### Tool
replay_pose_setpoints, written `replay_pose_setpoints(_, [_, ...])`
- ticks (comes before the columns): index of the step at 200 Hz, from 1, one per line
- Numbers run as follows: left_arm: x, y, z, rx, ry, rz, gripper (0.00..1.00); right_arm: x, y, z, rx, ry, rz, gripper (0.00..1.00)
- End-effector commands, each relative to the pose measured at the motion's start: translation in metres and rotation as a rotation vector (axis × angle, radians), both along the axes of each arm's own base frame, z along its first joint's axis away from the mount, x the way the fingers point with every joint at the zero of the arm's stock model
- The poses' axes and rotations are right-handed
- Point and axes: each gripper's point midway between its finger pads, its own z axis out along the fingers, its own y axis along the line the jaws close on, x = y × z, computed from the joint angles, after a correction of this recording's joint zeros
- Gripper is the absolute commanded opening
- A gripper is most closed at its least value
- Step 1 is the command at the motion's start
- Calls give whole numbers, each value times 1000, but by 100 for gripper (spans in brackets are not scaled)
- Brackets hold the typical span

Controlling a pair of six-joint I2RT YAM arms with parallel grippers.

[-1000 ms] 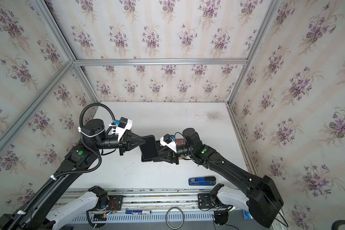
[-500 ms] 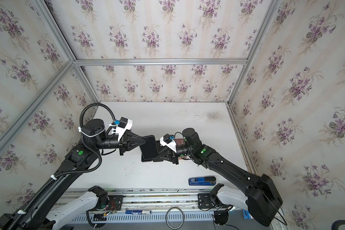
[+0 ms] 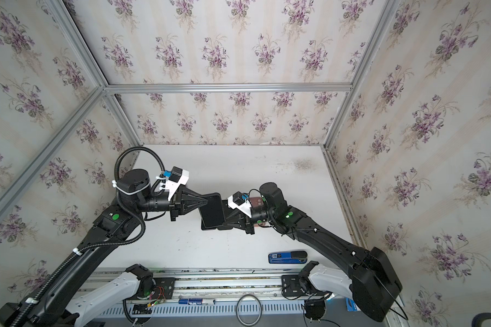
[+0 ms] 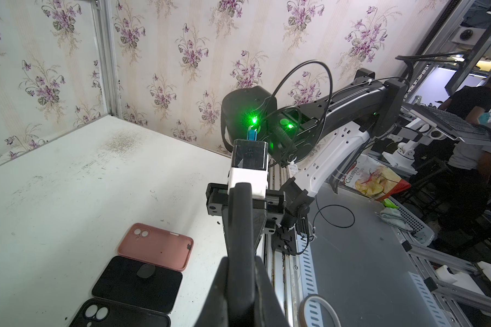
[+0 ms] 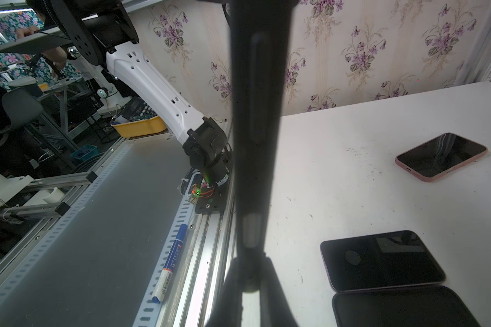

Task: Take the phone out of the phone case
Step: Remove the phone case from the phone.

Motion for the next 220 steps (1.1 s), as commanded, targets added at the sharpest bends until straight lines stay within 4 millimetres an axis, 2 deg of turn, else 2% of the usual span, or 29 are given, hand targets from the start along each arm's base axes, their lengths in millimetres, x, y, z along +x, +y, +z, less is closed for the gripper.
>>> replay_pose_setpoints(1, [5, -2, 14, -41, -52, 7, 0, -5, 1, 3, 23, -60, 43, 0])
replay_pose_setpoints(48, [4, -5, 13, -65, -30, -26, 0, -6, 4, 0, -41, -193, 55, 0])
replay_pose_setpoints(70, [3, -6, 13, -69, -19, -44, 0, -7, 7, -7, -105, -252, 70, 0])
replay_pose_setpoints(172, [7, -9, 6, -63, 7, -59, 0, 8, 15, 0, -151, -403, 75, 0])
replay_pose_setpoints(220, [8, -10, 5, -63, 14, -65, 0, 13, 23, -9, -216, -471, 102, 0])
